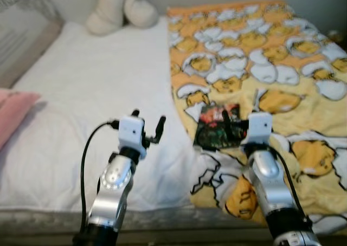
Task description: Clean up the room
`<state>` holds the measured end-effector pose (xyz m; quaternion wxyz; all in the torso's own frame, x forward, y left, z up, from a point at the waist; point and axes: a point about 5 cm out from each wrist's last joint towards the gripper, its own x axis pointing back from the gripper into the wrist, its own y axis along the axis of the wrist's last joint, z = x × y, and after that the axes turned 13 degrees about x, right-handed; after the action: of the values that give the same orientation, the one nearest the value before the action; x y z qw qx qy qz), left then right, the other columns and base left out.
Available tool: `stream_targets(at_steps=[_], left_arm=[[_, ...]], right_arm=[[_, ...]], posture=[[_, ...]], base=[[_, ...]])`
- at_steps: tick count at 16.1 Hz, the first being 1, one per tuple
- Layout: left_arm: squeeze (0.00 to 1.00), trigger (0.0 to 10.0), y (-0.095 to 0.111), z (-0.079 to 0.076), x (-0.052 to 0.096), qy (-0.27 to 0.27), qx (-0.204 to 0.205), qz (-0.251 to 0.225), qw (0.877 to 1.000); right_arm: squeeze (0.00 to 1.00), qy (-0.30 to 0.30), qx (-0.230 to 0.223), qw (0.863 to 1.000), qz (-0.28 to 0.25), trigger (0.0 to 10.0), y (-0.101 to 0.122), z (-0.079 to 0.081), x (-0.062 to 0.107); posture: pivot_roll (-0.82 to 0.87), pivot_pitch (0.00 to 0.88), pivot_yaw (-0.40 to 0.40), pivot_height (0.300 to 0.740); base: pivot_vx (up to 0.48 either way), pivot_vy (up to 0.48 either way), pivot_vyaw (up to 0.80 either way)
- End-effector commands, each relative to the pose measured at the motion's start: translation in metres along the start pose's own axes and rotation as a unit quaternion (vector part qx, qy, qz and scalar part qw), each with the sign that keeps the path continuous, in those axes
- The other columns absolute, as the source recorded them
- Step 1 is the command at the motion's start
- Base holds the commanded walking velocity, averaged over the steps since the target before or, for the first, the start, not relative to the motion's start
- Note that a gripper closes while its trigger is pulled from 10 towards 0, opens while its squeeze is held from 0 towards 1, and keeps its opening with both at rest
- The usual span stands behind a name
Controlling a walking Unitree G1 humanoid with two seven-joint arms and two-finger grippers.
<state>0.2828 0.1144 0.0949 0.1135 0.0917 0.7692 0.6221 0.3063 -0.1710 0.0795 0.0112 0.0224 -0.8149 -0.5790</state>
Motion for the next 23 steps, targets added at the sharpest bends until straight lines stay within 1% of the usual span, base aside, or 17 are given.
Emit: stream_targets(at_steps=[1,3,4,5,6,7,8,10,12,13,14,15,16,18,20,22,23], left_arm=[[0.00,10.0,0.000,-0.006,-0.001,-0.011,0.002,0.002,1.000],[0.00,10.0,0.001,-0.001,-0.003,0.010,0.001,0.006,1.000],[0.00,10.0,0.001,0.000,-0.003,0.010,0.004,0.005,1.000],[0.00,10.0,0.002,0.002,-0.003,0.011,0.006,0.004,1.000],[0.00,10.0,0.003,0.003,-0.003,0.011,0.006,0.004,1.000],[0.00,10.0,0.003,0.003,-0.002,0.011,0.007,0.003,1.000],[0.00,10.0,0.003,0.003,0.000,0.011,0.008,0.006,1.000],[0.00,10.0,0.002,0.005,0.004,0.012,0.005,0.013,1.000],[0.00,10.0,0.002,0.006,0.006,0.013,0.002,0.017,1.000],[0.00,10.0,0.002,0.009,0.005,0.013,-0.001,0.027,1.000],[0.00,10.0,0.001,0.014,0.002,0.020,-0.001,0.034,0.999],[0.00,10.0,0.002,0.016,0.002,0.016,-0.003,0.034,0.999],[0.00,10.0,0.004,0.017,0.003,0.012,-0.004,0.030,0.999],[0.00,10.0,0.007,0.011,0.001,-0.009,0.009,0.021,1.000],[0.00,10.0,0.006,0.007,-0.003,-0.016,0.021,0.020,0.999],[0.00,10.0,0.005,0.008,-0.009,-0.018,0.020,0.028,0.999],[0.00,10.0,0.006,0.010,-0.010,-0.017,0.018,0.030,0.999]], right_arm=[[0.00,-0.006,0.005,1.000,0.000,10.0,0.000,-0.006,0.002],[0.00,-0.005,0.004,1.000,0.003,10.0,-0.001,-0.004,0.004],[0.00,-0.003,0.003,1.000,0.005,10.0,-0.001,-0.003,0.004],[0.00,-0.004,-0.013,1.000,0.013,10.0,-0.002,-0.003,0.002],[0.00,-0.008,-0.039,0.999,0.025,10.0,-0.003,-0.004,-0.001],[0.00,-0.009,-0.051,0.998,0.035,10.0,-0.003,-0.004,-0.004],[0.00,-0.011,-0.064,0.997,0.047,10.0,-0.003,-0.006,-0.010],[0.00,-0.004,-0.065,0.997,0.045,10.0,0.005,-0.009,-0.025],[0.00,-0.009,-0.060,0.997,0.037,10.0,0.011,-0.011,-0.030],[0.00,-0.024,-0.038,0.999,0.026,10.0,0.014,-0.015,-0.029],[0.00,-0.028,-0.013,0.999,0.017,10.0,0.014,-0.016,-0.023],[0.00,-0.021,-0.004,1.000,0.012,10.0,0.012,-0.013,-0.016],[0.00,-0.014,-0.001,1.000,0.009,10.0,0.009,-0.008,-0.008],[0.00,-0.012,-0.010,1.000,0.014,10.0,0.004,0.000,0.004],[0.00,-0.008,-0.008,1.000,0.010,10.0,0.005,0.007,0.009],[0.00,-0.007,-0.001,1.000,0.017,10.0,0.005,0.006,0.011],[0.00,-0.010,-0.017,1.000,0.018,10.0,0.004,0.004,0.012]], posture=[[-0.17,0.000,0.118,0.740],[-0.17,0.000,0.119,0.740],[-0.17,0.000,0.120,0.740],[-0.17,0.000,0.121,0.740],[-0.16,0.000,0.122,0.740],[-0.16,0.000,0.125,0.740],[-0.15,0.000,0.127,0.740],[-0.14,0.000,0.133,0.740],[-0.12,0.000,0.128,0.740],[-0.11,0.000,0.124,0.740],[-0.11,0.000,0.125,0.740],[-0.12,0.000,0.127,0.740],[-0.13,0.000,0.130,0.740],[-0.16,0.000,0.137,0.740],[-0.17,0.000,0.143,0.740],[-0.18,0.000,0.147,0.740],[-0.18,0.000,0.148,0.740]], base=[[0.000,-0.420,0.00],[0.148,-0.187,0.00],[0.000,0.000,0.00],[0.000,0.000,0.00],[0.000,0.000,0.00],[0.000,0.000,0.00],[0.000,0.000,0.00],[0.000,0.000,0.00],[0.000,0.000,0.00],[0.000,0.000,0.00],[0.000,0.000,0.00],[0.000,0.000,0.00],[0.000,0.000,0.00],[0.000,-0.469,0.00],[0.000,-0.231,0.00],[0.000,0.000,0.00],[0.000,0.000,-0.54]])
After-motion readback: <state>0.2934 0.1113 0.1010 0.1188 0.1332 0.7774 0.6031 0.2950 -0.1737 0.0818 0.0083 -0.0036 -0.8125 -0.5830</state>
